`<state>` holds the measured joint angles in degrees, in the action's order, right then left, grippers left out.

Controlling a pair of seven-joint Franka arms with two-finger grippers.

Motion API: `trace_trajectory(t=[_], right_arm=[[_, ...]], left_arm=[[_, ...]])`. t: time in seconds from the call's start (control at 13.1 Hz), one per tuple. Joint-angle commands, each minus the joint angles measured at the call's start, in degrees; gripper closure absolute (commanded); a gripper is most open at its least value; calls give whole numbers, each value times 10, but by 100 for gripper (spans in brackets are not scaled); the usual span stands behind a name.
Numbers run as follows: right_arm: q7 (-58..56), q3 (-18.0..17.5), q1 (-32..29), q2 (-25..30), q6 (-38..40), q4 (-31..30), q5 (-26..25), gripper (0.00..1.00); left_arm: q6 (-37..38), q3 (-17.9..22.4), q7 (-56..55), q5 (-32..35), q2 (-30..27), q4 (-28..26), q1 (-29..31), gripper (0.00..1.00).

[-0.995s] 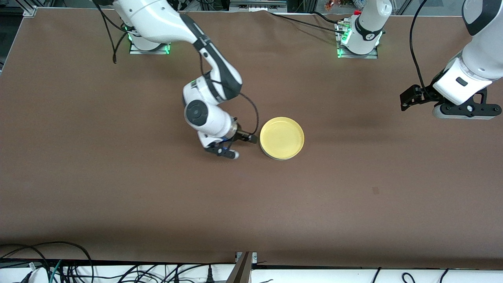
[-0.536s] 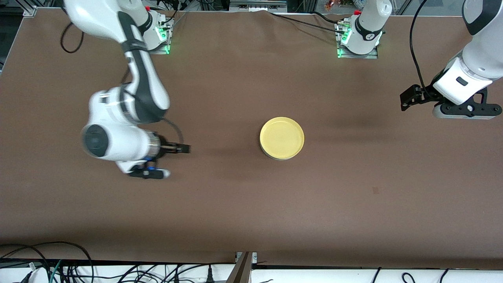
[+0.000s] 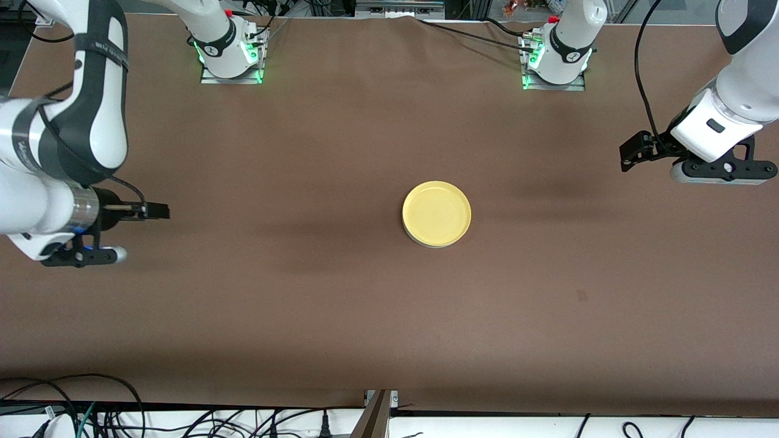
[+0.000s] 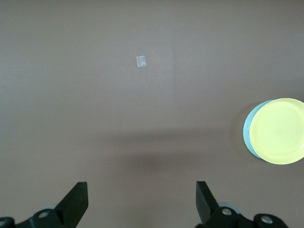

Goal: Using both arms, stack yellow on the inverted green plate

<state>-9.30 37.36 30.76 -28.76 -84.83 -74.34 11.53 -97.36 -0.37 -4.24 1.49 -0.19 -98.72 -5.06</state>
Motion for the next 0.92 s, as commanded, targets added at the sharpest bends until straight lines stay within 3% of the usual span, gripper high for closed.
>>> trace_trajectory(t=[0.0,0.15,0.31,0.61,0.84], right_arm=[[2,-69,-39,81,7,-33,-58,0],[-1,-139,-106,120,8,-45,-66,0],[-1,-158,-147,163,10,-60,-75,0],[-7,-165,-198,254,-5,-162,-71,0],[47,-233,-243,279,10,-161,-87,0]], left_arm=[[12,0,9,-8,5,14,0,0],[12,0,9,-8,5,13,0,0],[12,0,9,-8,5,13,0,0],[12,0,9,-8,5,14,0,0],[13,0,9,-8,5,14,0,0]])
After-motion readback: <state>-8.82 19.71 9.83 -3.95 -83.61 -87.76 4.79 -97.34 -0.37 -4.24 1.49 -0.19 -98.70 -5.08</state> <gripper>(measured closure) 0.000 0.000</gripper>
